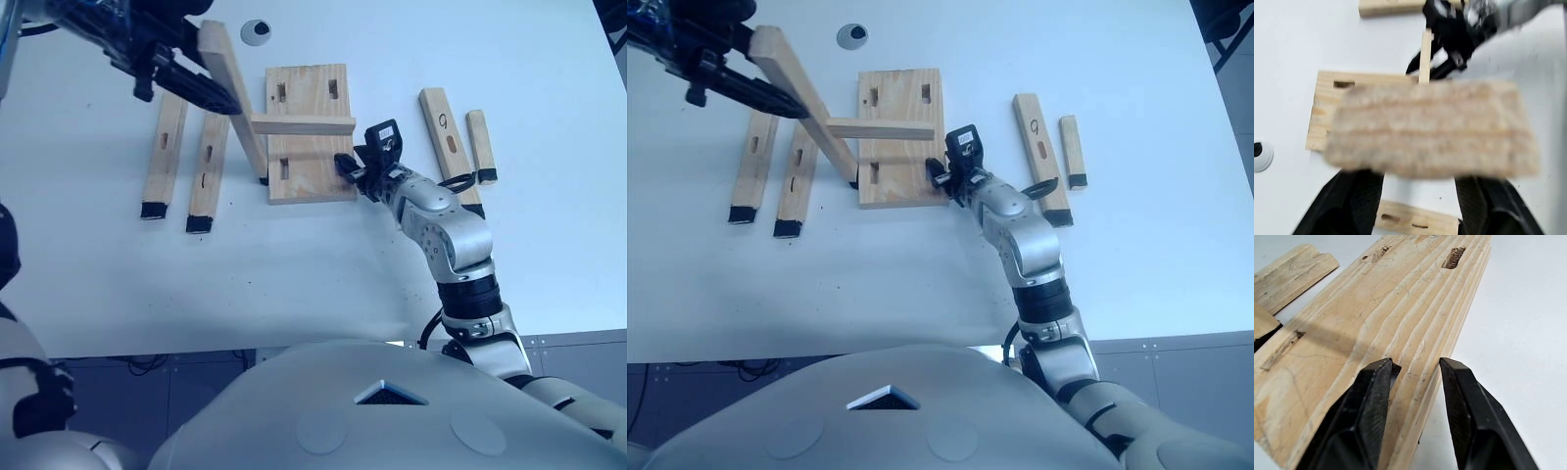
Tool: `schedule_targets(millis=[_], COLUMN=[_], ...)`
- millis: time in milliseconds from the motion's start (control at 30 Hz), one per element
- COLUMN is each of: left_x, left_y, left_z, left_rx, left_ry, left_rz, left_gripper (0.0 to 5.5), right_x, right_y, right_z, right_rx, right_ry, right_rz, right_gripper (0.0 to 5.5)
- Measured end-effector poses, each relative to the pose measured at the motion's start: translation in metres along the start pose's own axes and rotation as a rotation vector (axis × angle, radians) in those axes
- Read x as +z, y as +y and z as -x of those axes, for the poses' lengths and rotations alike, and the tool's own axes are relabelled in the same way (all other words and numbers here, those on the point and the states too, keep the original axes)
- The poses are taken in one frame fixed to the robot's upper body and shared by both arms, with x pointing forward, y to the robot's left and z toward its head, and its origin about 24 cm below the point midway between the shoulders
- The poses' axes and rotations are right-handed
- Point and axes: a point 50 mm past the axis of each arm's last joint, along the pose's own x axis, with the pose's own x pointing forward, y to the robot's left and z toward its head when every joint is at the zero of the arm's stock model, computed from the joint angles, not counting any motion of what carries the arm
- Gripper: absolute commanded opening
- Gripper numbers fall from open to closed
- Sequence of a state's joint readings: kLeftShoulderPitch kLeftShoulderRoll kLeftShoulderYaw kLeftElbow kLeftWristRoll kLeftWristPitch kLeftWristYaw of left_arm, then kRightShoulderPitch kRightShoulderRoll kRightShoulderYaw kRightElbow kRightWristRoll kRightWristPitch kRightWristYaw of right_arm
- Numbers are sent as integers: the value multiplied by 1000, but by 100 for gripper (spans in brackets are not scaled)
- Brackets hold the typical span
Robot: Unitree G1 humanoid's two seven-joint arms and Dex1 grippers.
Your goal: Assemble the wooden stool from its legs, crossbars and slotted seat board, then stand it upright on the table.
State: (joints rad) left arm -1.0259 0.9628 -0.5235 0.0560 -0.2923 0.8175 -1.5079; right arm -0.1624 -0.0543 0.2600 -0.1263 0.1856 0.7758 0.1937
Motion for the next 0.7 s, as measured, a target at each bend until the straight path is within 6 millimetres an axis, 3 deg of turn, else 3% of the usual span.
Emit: schedule_targets(millis=[300,433,700], left_x=[-29,-24,-24], left_y=[-7,-7,-23], left_z=[4,22,29], left_rx=[41,77,23], left_ry=[-195,-338,-486], left_rz=[117,93,65], left_gripper=[201,201,201], right_x=[-1,-1,-2], right_y=[-4,-5,-9], right_z=[4,6,9], right_rx=[25,38,64], right_ry=[20,23,40], right_rz=[32,40,77], right_gripper=[155,146,110])
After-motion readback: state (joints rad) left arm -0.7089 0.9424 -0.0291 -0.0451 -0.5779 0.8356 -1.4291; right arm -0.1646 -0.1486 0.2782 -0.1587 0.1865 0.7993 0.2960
